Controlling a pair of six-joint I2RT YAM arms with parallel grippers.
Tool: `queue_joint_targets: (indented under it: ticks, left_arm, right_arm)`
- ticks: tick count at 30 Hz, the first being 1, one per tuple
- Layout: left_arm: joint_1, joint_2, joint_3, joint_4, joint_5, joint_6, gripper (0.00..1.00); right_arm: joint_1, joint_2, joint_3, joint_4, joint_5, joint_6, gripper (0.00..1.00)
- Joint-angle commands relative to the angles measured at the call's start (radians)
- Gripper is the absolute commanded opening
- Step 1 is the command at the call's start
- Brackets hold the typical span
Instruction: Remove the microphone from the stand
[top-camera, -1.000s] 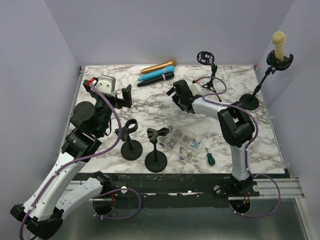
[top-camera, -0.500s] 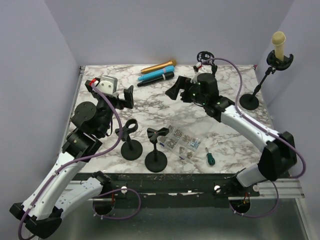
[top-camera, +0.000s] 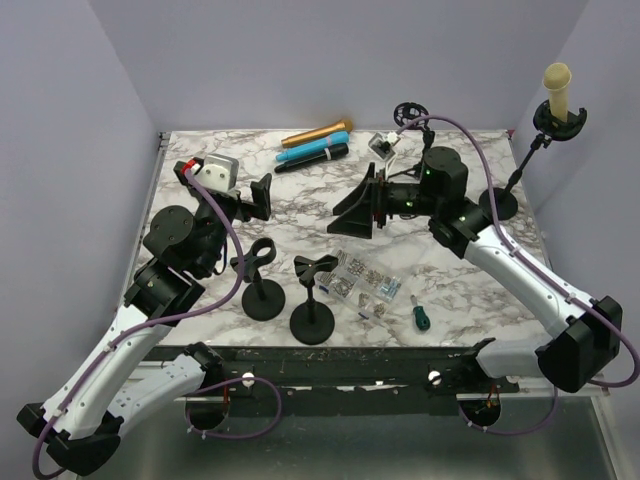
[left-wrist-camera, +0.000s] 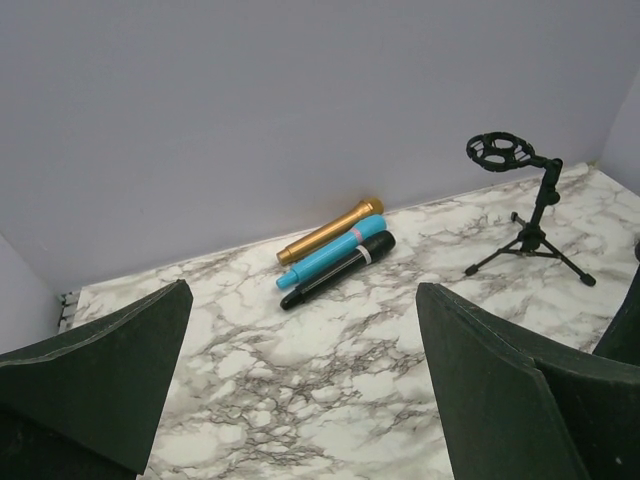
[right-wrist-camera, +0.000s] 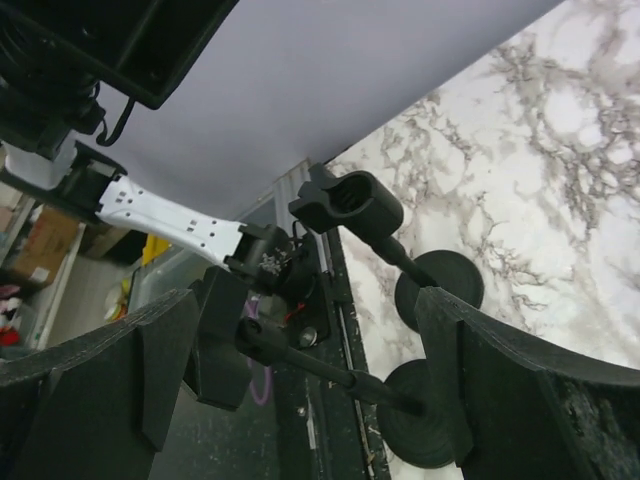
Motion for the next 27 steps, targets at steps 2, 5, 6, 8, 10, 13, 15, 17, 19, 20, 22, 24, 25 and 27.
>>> queue_joint_targets:
  ticks: [2, 5, 6, 8, 10, 13, 15, 17, 19, 20, 22, 24, 25, 27]
  left_arm:
    - [-0.01, -0.003, -0.009, 0.008, 0.0, 0.013, 0.98]
    - [-0.011, -0.001, -0.009, 0.009, 0.0, 0.014, 0.99]
    - [-0.011, -0.002, -0.009, 0.009, 0.0, 0.014, 0.99]
    - [-0.011, -0.004, -0.008, 0.007, 0.002, 0.013, 0.98]
    - [-0.013, -0.002, -0.008, 0.007, 0.003, 0.013, 0.99]
    - [-0.014, -0.005, -0.008, 0.007, 0.003, 0.013, 0.98]
    - [-0.015, -0.005, -0.008, 0.006, 0.003, 0.013, 0.98]
    - [-0.016, -0.006, -0.008, 0.006, 0.003, 0.012, 0.99]
    - [-0.017, -0.008, -0.008, 0.006, 0.003, 0.013, 0.99]
    - [-0.017, -0.007, -0.008, 0.006, 0.002, 0.013, 0.99]
    - [-0.018, -0.008, -0.008, 0.006, 0.0, 0.014, 0.98]
    - [-0.019, -0.007, -0.009, 0.007, -0.003, 0.016, 0.98]
    - [-0.02, -0.008, -0.008, 0.007, -0.005, 0.016, 0.99]
    - [-0.02, -0.007, -0.009, 0.007, -0.005, 0.017, 0.98]
  right_arm:
    - [0.063, 0.049, 0.034, -0.013, -0.094, -0.014, 1.0]
    - [0.119, 0.069, 0.08, -0.1, -0.018, -0.072, 1.0]
    - [0.137, 0.076, 0.091, -0.119, -0.005, -0.087, 1.0]
    - [0.162, 0.087, 0.101, -0.137, 0.016, -0.103, 1.0]
    - [0.177, 0.092, 0.101, -0.142, 0.036, -0.114, 1.0]
    - [0.191, 0.1, 0.1, -0.141, 0.041, -0.114, 1.0]
    - [0.199, 0.108, 0.103, -0.151, 0.049, -0.121, 1.0]
    - [0.206, 0.117, 0.109, -0.167, 0.059, -0.131, 1.0]
    - [0.21, 0.122, 0.113, -0.18, 0.074, -0.142, 1.0]
    - [0.21, 0.124, 0.113, -0.186, 0.08, -0.146, 1.0]
    - [0.212, 0.124, 0.116, -0.198, 0.086, -0.155, 1.0]
    - [0.213, 0.124, 0.113, -0.212, 0.093, -0.164, 1.0]
    - [0.213, 0.123, 0.11, -0.219, 0.097, -0.17, 1.0]
    - [0.213, 0.118, 0.098, -0.231, 0.105, -0.18, 1.0]
